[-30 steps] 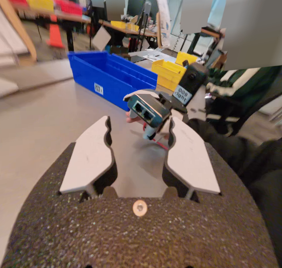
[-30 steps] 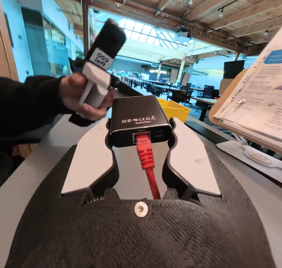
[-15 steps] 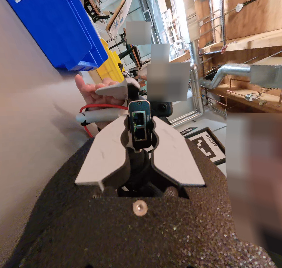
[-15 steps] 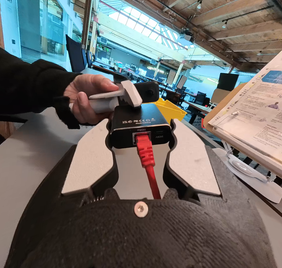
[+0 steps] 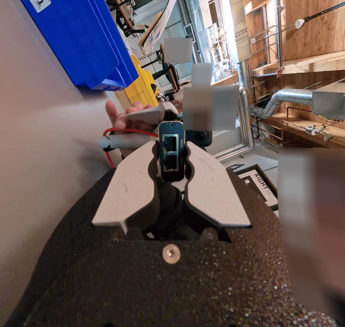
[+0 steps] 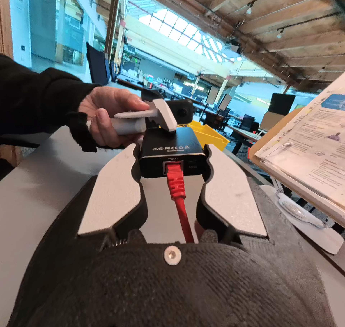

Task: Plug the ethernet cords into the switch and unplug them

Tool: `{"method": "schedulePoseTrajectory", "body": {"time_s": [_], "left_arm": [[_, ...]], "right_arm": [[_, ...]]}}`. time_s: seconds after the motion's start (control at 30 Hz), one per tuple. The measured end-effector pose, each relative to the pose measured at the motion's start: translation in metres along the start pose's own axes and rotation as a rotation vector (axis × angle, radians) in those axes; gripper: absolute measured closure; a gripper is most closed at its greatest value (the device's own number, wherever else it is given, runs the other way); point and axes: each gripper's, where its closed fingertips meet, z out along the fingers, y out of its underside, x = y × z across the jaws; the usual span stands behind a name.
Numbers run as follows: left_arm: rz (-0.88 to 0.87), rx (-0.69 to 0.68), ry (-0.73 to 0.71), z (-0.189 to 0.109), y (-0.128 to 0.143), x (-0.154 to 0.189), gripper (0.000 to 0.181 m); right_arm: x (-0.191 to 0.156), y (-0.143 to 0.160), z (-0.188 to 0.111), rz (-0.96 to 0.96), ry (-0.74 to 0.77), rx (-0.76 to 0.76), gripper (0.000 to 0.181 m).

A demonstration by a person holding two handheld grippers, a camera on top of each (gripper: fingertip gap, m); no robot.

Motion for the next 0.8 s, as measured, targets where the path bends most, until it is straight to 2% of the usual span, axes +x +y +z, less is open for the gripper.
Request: {"method": "schedulePoseTrajectory", "body": {"time_s": [0.13,0.23,0.33,0.4,0.5,0.6,0.7,0.8], "left_arm": [[0.078,-0.014,-0.042,-0.001,0.003,0.003,0.156],[0.211,0.021,-0.095,-0.006,-0.006,0.005,0.152],[0.469,0.097,-0.221,-0.027,-0.022,0.008,0.15],[0.672,0.121,-0.36,-0.05,-0.034,0.011,0.148],[0.982,0.16,-0.644,-0.105,-0.069,0.022,0.147],[1.277,0.109,-1.047,-0.184,-0.12,0.027,0.146],[1.485,-0.108,-1.446,-0.265,-0.169,0.012,0.144],[1.587,-0.447,-1.594,-0.306,-0.189,-0.023,0.139]], "right_arm": [[-0.002,0.001,0.001,0.035,-0.022,-0.005,0.116],[0.003,0.001,0.001,0.074,-0.006,-0.011,0.116],[0.011,0.011,-0.003,0.106,0.026,-0.044,0.116],[0.015,0.018,-0.006,0.128,0.034,-0.069,0.117],[0.018,0.016,-0.008,0.141,0.04,-0.047,0.117],[0.019,0.017,-0.008,0.149,0.041,-0.037,0.117],[0.02,0.021,-0.006,0.146,0.044,-0.051,0.117],[0.018,0.024,-0.003,0.138,0.031,-0.065,0.117]]}}
